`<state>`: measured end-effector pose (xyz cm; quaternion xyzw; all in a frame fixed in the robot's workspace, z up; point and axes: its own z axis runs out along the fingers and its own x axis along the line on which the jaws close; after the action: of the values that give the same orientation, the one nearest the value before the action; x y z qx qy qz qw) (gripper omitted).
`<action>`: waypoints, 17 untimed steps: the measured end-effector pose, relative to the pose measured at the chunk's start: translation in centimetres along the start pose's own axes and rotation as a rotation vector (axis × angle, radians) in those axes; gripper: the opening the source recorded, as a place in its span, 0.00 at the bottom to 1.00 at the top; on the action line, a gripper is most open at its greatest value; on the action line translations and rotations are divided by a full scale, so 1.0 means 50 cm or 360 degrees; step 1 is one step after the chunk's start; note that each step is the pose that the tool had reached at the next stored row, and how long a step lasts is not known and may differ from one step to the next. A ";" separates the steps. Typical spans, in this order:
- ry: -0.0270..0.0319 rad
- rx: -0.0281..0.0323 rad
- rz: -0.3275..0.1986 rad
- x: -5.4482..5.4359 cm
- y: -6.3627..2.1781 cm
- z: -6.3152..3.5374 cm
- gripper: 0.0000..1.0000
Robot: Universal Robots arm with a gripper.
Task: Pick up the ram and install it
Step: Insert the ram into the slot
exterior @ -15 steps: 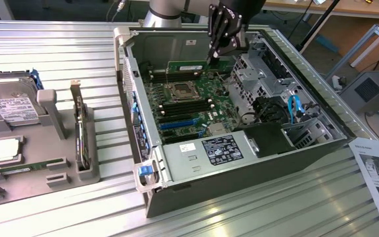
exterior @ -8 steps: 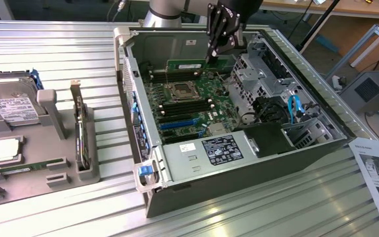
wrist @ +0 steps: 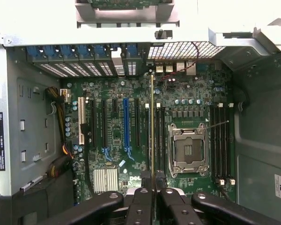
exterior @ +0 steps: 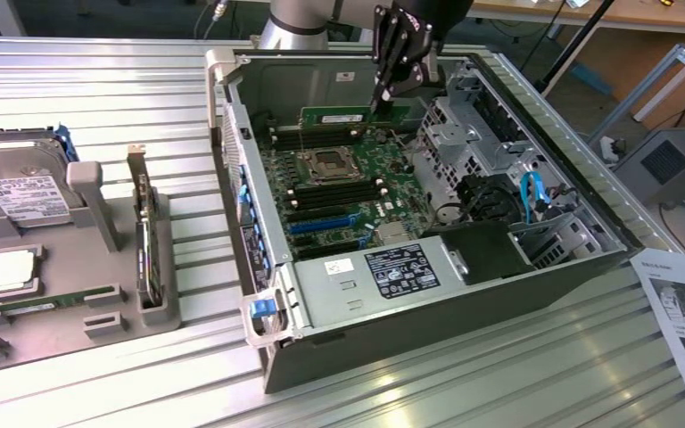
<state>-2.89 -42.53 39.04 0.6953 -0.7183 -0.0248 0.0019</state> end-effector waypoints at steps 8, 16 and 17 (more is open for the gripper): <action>-0.00003 0.00001 0.0000 -0.001 0.000 0.001 0.13; 0.00000 -0.00001 0.0000 -0.021 0.001 0.004 0.13; 0.00000 -0.00001 0.0000 -0.024 0.001 0.005 0.13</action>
<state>-2.89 -41.34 38.84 0.6953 -0.7183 -0.0248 0.0019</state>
